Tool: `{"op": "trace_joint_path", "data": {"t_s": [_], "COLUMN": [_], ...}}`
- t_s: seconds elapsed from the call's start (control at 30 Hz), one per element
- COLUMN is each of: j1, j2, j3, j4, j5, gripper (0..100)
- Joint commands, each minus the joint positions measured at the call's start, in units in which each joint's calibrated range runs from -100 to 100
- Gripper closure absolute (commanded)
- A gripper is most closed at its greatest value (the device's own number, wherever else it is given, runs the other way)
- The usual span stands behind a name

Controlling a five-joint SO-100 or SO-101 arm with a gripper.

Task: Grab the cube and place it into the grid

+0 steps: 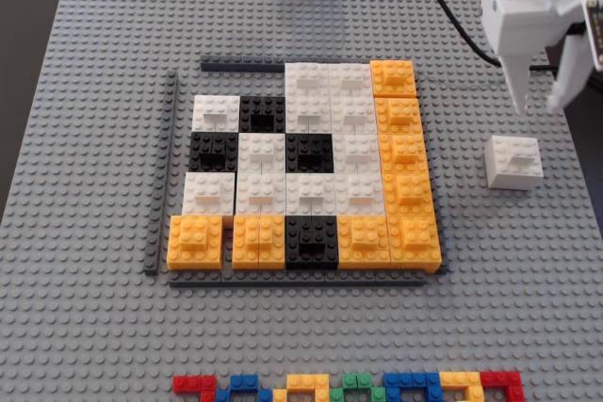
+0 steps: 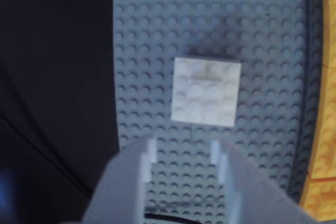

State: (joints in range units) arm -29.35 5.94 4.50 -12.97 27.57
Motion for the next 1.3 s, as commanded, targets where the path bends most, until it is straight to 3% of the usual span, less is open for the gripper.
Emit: {"op": "trace_joint_path", "data": {"t_s": [0.0, 1.27], "j1": [1.2, 2.0], "j2": [0.3, 7.4], "j3": [-4.6, -6.0], "j4": [-0.3, -2.9], "j5": [0.5, 1.6], "gripper": [79, 78]}}
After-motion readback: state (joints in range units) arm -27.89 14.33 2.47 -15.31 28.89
